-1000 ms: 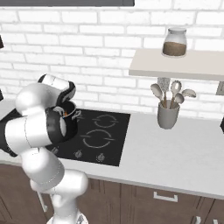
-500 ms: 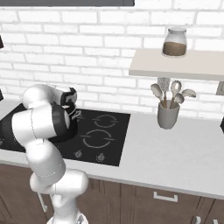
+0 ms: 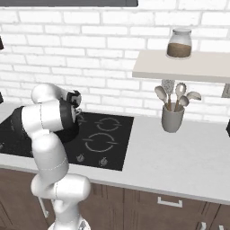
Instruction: Put the carrot and sweet potato in the pot. Retrieve the spatula and lightly stir the vegetables in the pot.
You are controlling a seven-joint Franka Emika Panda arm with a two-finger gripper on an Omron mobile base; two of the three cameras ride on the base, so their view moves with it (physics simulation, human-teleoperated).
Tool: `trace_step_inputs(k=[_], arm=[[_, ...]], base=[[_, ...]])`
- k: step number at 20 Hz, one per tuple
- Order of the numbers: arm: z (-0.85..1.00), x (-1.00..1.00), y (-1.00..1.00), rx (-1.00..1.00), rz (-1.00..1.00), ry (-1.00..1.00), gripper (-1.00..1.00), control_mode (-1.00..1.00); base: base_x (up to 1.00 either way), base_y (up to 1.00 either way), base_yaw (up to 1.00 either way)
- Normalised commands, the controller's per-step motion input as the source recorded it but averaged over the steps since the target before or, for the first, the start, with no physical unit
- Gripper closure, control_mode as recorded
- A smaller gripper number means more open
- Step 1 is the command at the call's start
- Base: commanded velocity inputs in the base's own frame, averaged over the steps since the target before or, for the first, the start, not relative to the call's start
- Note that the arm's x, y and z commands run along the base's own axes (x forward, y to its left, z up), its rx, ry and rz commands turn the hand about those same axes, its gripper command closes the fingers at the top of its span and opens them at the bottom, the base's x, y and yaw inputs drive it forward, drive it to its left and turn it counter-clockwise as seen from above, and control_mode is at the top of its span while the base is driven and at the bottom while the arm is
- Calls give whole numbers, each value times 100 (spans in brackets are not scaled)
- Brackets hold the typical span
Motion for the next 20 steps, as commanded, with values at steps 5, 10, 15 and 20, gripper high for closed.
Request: trace_step_inputs(k=[5,10,15,20], arm=[[-19,46,5,0,5,-24,100,-100],[-20,8,0,0,5,-20,100,-100],[-37,-28,0,0,4,-4,100,-100],[-5,-11,-2,0,0,-17,100,-100]], base=[[0,0,0],[0,0,0],[0,0,0],[0,0,0]])
